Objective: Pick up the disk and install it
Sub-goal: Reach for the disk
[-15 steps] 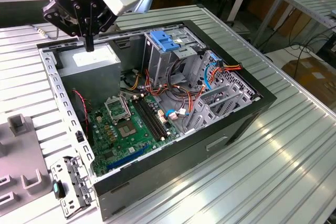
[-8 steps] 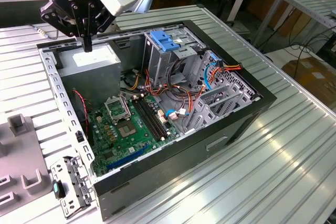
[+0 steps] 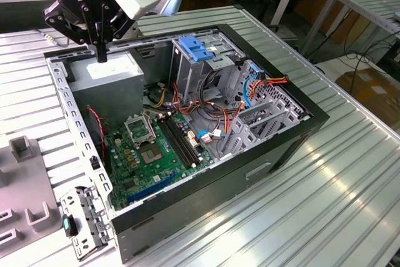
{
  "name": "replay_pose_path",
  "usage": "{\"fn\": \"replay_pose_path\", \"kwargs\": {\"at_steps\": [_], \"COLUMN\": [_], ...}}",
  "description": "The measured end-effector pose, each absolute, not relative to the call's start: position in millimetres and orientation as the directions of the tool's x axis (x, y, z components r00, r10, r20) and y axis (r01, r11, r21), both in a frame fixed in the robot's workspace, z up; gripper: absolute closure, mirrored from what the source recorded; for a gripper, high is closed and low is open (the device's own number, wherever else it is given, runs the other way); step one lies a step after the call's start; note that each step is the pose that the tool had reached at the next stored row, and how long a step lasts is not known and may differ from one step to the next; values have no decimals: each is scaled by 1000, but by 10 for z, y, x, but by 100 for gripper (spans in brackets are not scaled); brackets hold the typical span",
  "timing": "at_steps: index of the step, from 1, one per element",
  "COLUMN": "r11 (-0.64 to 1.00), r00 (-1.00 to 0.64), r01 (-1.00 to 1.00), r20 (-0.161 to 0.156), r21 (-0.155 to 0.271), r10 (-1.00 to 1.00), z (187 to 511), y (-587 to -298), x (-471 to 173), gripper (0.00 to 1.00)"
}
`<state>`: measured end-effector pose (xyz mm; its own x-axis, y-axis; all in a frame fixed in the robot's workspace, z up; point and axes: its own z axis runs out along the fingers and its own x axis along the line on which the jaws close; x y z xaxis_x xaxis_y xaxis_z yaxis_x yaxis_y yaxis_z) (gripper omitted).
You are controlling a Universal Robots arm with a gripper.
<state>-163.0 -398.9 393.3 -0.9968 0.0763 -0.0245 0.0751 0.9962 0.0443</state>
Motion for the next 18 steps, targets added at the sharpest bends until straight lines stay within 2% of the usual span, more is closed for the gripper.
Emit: {"fn": "replay_pose_path", "kwargs": {"at_steps": [18], "r11": [996], "r00": [-997], "r01": [75], "r20": [-24], "r21": [44], "r10": [76], "z": [3933], "y": [-3985], "x": [-1779], "gripper": [89]}}
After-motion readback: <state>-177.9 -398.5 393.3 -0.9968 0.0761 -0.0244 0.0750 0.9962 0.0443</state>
